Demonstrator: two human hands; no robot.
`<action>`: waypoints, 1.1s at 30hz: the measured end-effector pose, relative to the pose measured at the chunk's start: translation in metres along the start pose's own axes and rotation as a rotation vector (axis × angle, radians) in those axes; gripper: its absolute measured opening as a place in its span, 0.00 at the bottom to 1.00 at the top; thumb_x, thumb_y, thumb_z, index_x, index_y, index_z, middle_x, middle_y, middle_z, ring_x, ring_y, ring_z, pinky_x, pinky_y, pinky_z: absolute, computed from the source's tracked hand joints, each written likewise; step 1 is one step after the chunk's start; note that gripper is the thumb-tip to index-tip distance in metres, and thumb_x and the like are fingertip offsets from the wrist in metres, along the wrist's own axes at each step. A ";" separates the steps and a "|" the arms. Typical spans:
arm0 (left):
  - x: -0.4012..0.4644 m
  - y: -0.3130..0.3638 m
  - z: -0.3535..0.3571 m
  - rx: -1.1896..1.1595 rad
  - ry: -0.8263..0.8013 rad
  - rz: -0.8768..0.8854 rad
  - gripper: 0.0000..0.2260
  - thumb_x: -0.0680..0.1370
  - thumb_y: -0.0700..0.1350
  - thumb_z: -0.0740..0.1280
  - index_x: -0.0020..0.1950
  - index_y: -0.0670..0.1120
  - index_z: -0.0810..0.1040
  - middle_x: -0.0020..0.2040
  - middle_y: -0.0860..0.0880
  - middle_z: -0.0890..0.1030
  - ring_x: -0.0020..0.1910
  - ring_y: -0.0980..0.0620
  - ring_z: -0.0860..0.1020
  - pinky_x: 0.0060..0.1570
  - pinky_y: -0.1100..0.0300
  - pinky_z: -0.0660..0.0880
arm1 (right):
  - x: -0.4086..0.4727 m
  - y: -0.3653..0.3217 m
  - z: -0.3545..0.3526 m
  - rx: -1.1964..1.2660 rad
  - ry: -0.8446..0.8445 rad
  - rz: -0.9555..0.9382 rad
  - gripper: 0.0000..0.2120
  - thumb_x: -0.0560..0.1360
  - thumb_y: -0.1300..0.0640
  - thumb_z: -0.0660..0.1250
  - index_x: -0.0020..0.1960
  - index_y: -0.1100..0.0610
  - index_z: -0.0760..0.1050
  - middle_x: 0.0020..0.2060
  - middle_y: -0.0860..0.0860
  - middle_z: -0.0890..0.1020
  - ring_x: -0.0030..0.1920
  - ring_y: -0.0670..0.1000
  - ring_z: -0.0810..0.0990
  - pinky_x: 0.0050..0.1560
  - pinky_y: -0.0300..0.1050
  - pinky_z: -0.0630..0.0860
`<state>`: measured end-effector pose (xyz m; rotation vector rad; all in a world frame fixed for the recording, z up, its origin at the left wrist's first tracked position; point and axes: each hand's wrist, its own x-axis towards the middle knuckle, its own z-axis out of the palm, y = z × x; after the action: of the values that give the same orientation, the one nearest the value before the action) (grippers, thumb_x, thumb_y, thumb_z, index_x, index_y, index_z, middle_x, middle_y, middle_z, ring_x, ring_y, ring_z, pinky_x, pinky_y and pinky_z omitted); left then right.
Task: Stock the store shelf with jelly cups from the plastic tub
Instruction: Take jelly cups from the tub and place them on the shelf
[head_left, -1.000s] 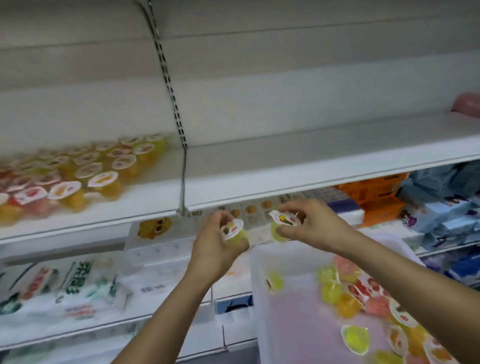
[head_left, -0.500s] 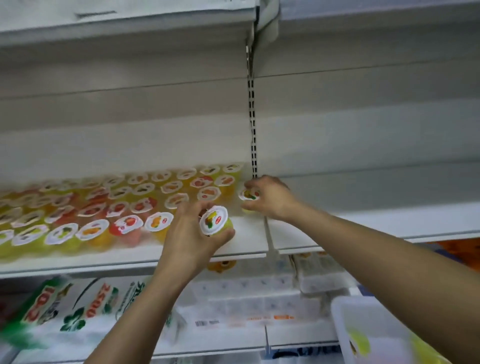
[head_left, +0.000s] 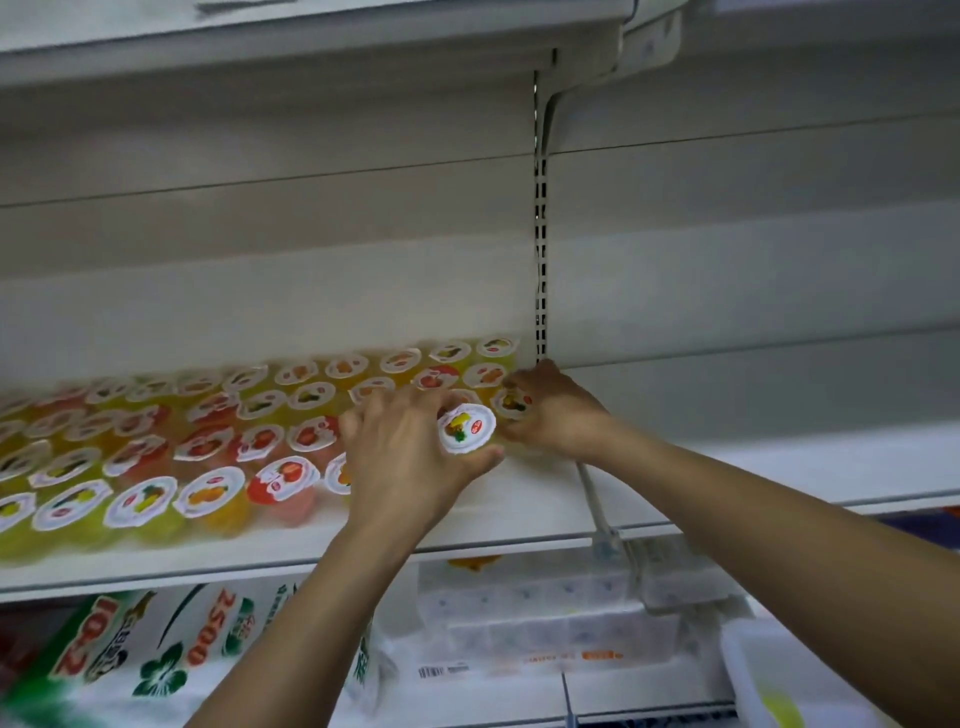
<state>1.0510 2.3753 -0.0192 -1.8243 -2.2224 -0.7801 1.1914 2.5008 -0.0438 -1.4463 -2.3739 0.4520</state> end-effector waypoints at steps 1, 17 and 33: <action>0.003 0.002 0.004 0.032 -0.005 0.018 0.25 0.64 0.69 0.69 0.58 0.61 0.77 0.55 0.56 0.78 0.59 0.50 0.69 0.51 0.53 0.59 | -0.003 0.002 -0.001 0.027 0.036 -0.008 0.33 0.72 0.38 0.67 0.72 0.48 0.63 0.68 0.53 0.64 0.67 0.54 0.68 0.65 0.50 0.70; 0.015 0.016 0.049 0.316 -0.103 0.119 0.30 0.68 0.73 0.62 0.61 0.56 0.76 0.63 0.53 0.76 0.64 0.47 0.65 0.66 0.45 0.56 | -0.081 0.050 -0.027 0.158 0.298 -0.118 0.23 0.75 0.51 0.68 0.68 0.51 0.69 0.65 0.49 0.69 0.66 0.48 0.68 0.64 0.44 0.70; -0.088 0.119 0.071 -0.183 -0.005 0.396 0.33 0.73 0.62 0.63 0.73 0.46 0.66 0.67 0.45 0.71 0.65 0.44 0.69 0.64 0.47 0.69 | -0.206 0.125 -0.040 -0.179 0.293 -0.130 0.26 0.73 0.43 0.59 0.67 0.54 0.71 0.61 0.53 0.77 0.58 0.56 0.77 0.53 0.50 0.75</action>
<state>1.1997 2.3480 -0.0836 -2.2518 -1.7494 -0.9154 1.3967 2.3746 -0.0839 -1.3152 -2.2953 -0.0075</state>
